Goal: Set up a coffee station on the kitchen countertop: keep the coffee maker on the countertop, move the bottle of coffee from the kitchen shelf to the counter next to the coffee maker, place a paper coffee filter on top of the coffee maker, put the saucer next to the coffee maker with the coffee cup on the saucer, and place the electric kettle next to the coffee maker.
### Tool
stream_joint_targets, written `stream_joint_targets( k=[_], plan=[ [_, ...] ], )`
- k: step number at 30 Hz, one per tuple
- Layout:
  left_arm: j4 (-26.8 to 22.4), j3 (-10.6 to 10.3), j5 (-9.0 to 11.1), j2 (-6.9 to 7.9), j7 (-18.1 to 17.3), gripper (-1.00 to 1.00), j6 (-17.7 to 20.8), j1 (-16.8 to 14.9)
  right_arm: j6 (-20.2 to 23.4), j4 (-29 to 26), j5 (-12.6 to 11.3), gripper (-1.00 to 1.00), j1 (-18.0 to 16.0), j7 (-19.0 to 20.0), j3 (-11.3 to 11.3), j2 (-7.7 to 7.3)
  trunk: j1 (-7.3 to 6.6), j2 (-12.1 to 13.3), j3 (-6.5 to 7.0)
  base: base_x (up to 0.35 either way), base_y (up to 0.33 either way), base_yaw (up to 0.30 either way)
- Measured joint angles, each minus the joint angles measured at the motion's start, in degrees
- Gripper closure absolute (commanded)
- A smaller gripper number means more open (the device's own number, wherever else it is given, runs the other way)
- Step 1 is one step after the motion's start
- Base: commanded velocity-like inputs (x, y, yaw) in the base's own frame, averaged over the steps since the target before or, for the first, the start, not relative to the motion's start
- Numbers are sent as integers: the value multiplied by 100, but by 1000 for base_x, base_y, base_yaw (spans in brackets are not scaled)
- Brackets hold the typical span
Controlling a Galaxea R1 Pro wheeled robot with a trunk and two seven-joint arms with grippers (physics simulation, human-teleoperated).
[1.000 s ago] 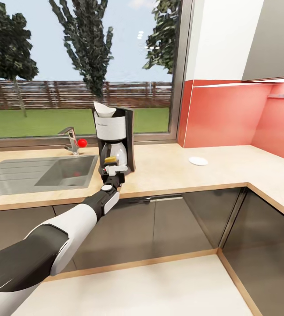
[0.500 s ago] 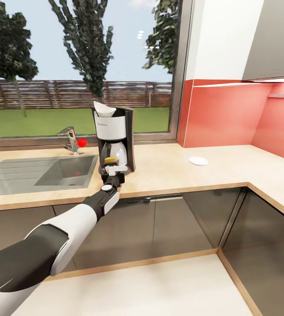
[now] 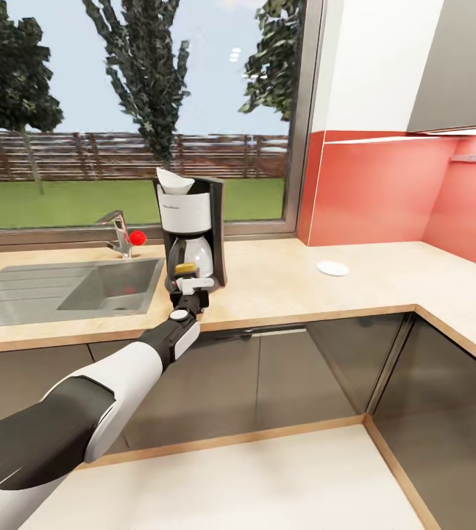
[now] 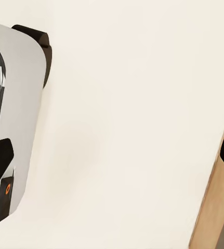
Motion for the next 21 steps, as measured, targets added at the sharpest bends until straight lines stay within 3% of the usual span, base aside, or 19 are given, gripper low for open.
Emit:
stream_joint_targets(
  k=[17, 21],
  plan=[
    [-6, -24, -28, 0, 0, 100, -1, -2, 0, -1, 0, -100, 0, 0, 0, -1, 0, 0, -15, 0, 0, 0],
    [-11, -39, -47, 0, -6, 100, 5, -2, 0, -1, -1, -100, 0, 0, 1, 2, 65, -121, -69, 0, 0, 0]
  ],
)
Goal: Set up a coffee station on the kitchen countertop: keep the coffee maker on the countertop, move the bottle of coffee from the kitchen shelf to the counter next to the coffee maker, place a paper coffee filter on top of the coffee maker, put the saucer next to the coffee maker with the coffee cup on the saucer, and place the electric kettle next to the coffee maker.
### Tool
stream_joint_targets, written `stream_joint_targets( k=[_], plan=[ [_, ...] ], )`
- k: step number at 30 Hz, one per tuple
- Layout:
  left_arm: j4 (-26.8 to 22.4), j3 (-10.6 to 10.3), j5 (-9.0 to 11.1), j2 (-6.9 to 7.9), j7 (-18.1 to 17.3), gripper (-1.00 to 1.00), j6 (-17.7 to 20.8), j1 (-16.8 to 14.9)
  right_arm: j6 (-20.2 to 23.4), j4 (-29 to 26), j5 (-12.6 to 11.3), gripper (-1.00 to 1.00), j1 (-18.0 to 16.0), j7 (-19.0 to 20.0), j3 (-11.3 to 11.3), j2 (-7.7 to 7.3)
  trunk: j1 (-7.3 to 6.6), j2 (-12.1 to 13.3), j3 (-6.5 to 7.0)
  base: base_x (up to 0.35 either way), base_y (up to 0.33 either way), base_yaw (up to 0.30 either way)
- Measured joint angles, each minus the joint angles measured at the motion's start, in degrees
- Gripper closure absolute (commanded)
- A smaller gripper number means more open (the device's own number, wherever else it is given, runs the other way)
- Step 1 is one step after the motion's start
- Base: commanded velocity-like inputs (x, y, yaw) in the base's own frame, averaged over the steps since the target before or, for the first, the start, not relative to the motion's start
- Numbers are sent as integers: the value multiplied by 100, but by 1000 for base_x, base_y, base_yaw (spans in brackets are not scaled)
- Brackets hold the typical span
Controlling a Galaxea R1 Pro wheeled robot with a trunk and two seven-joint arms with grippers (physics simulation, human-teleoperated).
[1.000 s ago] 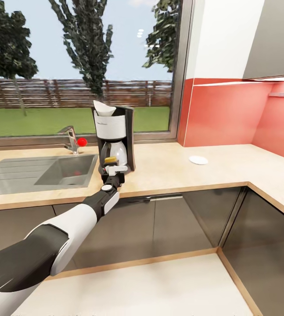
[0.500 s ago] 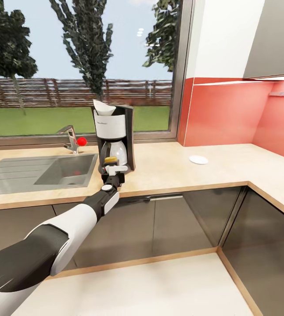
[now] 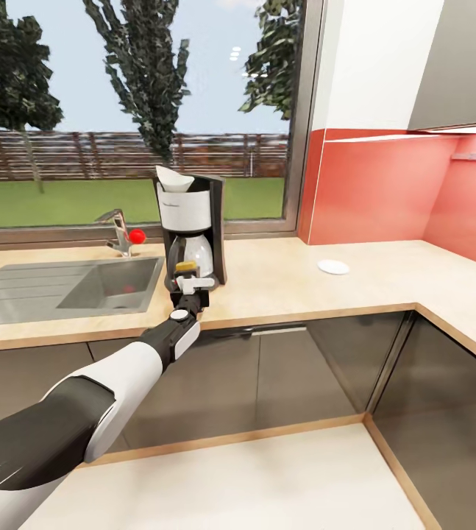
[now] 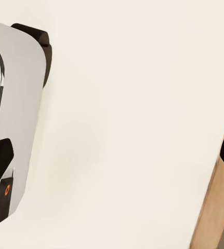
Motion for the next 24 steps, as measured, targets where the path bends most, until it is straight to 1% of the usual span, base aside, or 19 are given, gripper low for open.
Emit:
stream_joint_targets(
  k=[8, 12, 24],
  plan=[
    [0, 0, 0, 0, 0, 100, 0, 0, 0, 0, 0, -100, 0, 0, 0, -3, 0, 0, 0, 0, 0, 0],
    [-14, -23, -20, 0, -8, 100, 3, 0, 0, 0, 1, -100, 0, 0, 0, -4, 87, -160, -71, 0, 0, 0],
    [-14, -25, -19, 0, -7, 100, 3, -1, 0, 0, 0, -100, 0, 0, -1, 0, 88, -161, -72, 0, 0, 0]
  ],
)
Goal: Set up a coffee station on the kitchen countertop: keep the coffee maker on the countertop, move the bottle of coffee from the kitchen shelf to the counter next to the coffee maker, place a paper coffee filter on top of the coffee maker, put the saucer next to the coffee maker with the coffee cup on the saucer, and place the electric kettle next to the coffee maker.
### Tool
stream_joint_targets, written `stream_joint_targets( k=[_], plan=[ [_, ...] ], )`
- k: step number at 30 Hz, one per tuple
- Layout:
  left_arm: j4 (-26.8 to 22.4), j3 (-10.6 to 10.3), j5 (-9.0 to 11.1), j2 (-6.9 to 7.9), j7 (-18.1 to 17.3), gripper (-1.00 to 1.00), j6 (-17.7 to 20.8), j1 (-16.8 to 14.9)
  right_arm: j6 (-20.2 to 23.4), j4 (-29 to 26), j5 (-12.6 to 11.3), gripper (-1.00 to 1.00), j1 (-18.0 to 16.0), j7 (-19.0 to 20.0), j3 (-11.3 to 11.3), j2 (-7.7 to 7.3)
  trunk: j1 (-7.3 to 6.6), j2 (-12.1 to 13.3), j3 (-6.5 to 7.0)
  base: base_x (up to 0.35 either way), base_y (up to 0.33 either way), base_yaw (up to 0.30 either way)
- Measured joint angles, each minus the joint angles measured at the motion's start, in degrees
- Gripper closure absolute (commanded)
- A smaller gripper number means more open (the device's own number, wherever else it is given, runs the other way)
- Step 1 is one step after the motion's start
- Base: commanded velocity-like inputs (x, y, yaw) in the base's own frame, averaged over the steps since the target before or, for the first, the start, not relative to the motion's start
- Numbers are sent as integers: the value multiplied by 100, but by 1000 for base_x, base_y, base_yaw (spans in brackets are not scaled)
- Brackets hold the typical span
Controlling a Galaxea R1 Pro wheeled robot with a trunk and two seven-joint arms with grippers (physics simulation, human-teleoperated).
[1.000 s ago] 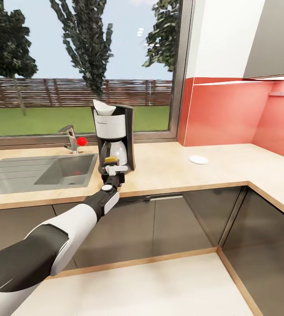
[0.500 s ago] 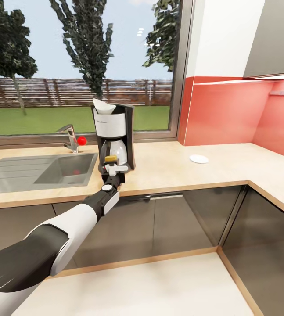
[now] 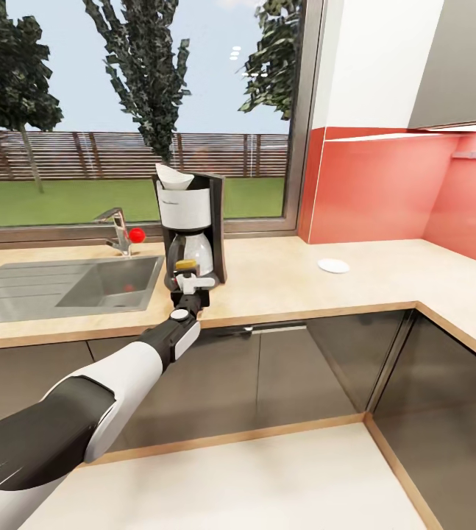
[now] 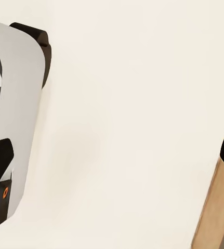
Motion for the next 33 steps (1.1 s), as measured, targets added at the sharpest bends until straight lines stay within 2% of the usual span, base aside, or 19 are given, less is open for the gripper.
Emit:
stream_joint_targets(
  k=[24, 25, 26, 33],
  plan=[
    [-4, 9, 1, 0, 2, 100, 2, 0, 0, 0, 0, -100, 0, 0, 2, 3, 0, 0, 0, 0, 0, 0],
    [-4, 10, 1, 0, 2, -100, 2, 0, 0, 0, 0, -100, 0, 0, 1, 3, 0, 0, 0, 0, 0, 0],
    [26, 79, 53, 0, 21, -100, -4, 3, 0, 0, 1, -100, 0, 0, 0, 0, 1, 1, -1, 0, 0, 0],
    [26, 76, 58, 0, 19, -100, -2, 3, 0, 0, 1, -100, 0, 0, 0, -2, 1, 1, -1, 0, 0, 0]
  ],
)
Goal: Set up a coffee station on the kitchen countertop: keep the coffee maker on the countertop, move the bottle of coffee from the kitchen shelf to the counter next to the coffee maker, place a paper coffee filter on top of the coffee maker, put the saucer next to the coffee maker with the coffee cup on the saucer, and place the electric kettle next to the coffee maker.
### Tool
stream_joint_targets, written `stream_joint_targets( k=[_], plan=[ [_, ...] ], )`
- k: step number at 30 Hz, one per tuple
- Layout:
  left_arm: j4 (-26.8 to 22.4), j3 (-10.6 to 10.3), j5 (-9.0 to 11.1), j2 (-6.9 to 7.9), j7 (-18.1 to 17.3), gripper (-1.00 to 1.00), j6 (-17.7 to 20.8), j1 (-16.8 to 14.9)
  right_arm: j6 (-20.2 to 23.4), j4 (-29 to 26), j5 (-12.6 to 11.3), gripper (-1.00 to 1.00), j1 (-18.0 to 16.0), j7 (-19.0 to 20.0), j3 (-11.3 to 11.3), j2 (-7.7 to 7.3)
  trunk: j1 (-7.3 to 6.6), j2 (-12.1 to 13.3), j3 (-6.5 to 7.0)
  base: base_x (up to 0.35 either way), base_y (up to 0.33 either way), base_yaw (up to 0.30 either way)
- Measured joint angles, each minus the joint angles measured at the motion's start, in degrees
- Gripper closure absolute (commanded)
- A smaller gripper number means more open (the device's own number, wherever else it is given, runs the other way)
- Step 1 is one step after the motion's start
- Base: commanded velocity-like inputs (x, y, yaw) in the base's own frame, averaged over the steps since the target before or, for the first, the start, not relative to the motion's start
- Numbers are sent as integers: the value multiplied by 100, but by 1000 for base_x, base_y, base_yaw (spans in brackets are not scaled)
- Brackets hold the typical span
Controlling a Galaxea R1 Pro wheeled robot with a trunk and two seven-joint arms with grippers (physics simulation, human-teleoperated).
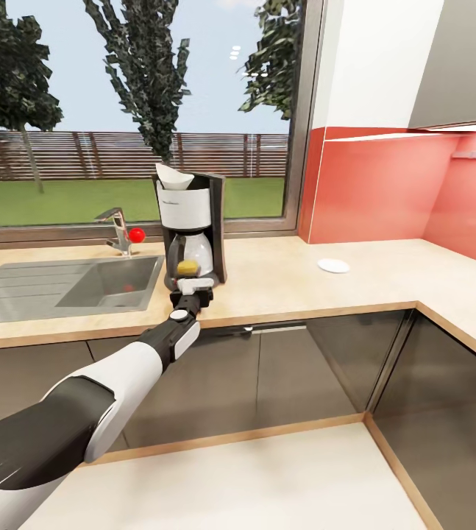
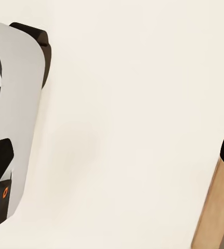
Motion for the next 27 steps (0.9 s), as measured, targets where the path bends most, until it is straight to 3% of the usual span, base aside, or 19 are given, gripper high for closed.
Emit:
stream_joint_targets(
  k=[27],
  plan=[
    [-1, 0, 1, 0, 0, -100, 0, 0, 0, 0, 0, -100, 0, 0, 7, 2, 0, 0, 0, 0, 0, 0]
  ],
)
